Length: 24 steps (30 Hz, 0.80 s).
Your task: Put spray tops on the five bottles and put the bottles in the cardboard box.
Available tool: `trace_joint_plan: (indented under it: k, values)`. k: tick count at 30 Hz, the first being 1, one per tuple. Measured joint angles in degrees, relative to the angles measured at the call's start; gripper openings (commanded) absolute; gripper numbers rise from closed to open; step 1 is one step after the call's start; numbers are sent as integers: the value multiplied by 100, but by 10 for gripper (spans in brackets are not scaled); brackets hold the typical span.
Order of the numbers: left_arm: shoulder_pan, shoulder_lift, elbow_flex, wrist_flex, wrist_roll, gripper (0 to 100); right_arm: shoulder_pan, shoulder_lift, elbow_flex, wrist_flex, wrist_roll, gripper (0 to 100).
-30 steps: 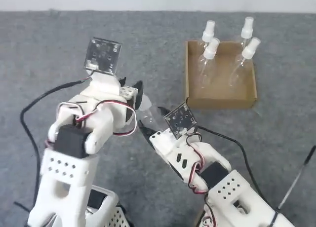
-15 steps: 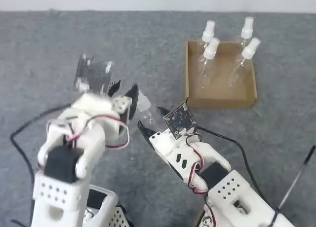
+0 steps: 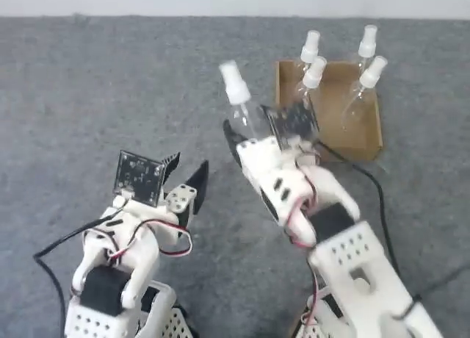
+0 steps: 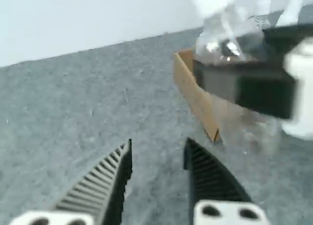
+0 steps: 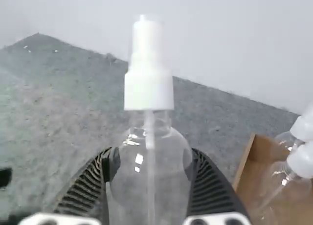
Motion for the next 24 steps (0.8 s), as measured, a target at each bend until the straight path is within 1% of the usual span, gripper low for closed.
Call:
trace_joint_plan:
  k: [3, 6, 8, 10, 16, 19, 24]
  values:
    - [193, -167, 246, -149, 0, 226, 0, 897, -809, 273, -26, 6]
    - [343, -229, 510, -431, 0, 269, 0, 1679, -1653, 659, -26, 6]
    - [378, -246, 598, -563, 0, 299, -35, 2031, -2110, 1020, -26, 6]
    - [413, -246, 633, -624, 0, 325, -220, 2180, -2409, 1345, -26, 6]
    - [404, -246, 642, -624, 334, 333, -703, 2189, -2541, 1829, -26, 6]
    - [404, -246, 642, -624, 334, 333, -756, 1996, -2541, 2145, -26, 6]
    - [413, -255, 642, -624, 369, 333, -747, 1240, -2541, 2778, -26, 6]
